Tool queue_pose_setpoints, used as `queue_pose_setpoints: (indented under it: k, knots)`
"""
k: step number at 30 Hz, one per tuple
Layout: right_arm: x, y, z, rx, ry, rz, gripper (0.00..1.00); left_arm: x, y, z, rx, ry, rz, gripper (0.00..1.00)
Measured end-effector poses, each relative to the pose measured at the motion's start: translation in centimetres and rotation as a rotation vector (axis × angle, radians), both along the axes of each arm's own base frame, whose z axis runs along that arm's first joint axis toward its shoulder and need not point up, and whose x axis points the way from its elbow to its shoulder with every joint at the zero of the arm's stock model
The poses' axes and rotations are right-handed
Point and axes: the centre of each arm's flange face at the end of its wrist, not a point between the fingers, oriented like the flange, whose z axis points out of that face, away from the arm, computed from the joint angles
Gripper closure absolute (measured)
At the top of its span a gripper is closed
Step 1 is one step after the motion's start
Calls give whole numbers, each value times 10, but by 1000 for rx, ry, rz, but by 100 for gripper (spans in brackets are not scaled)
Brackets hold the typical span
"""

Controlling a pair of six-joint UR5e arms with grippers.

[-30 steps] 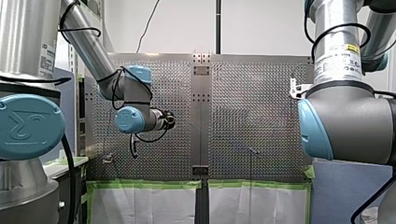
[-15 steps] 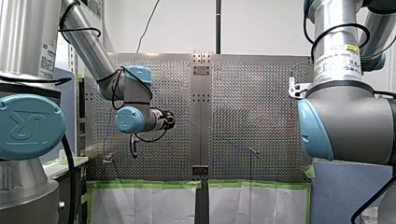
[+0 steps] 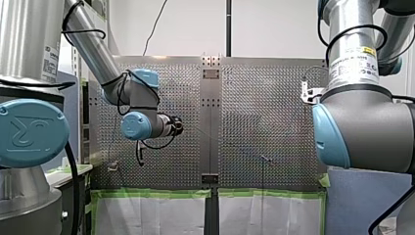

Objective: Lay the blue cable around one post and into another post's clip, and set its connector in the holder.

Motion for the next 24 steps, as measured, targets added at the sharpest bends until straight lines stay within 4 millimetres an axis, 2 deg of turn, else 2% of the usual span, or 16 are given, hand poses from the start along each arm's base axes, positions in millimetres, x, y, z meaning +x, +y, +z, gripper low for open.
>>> queue_pose_setpoints:
  k: [4, 12, 24]
  knots:
    - [0, -1, -7, 11, -1, -2, 100, 0, 0, 0, 0, 0, 0, 8]
    - [1, -3, -8, 3, 0, -1, 100, 0, 0, 0, 0, 0, 0, 8]
    - [1, -8, 3, -5, 1, 1, 100, 1, 0, 0, -1, -1, 3, 8]
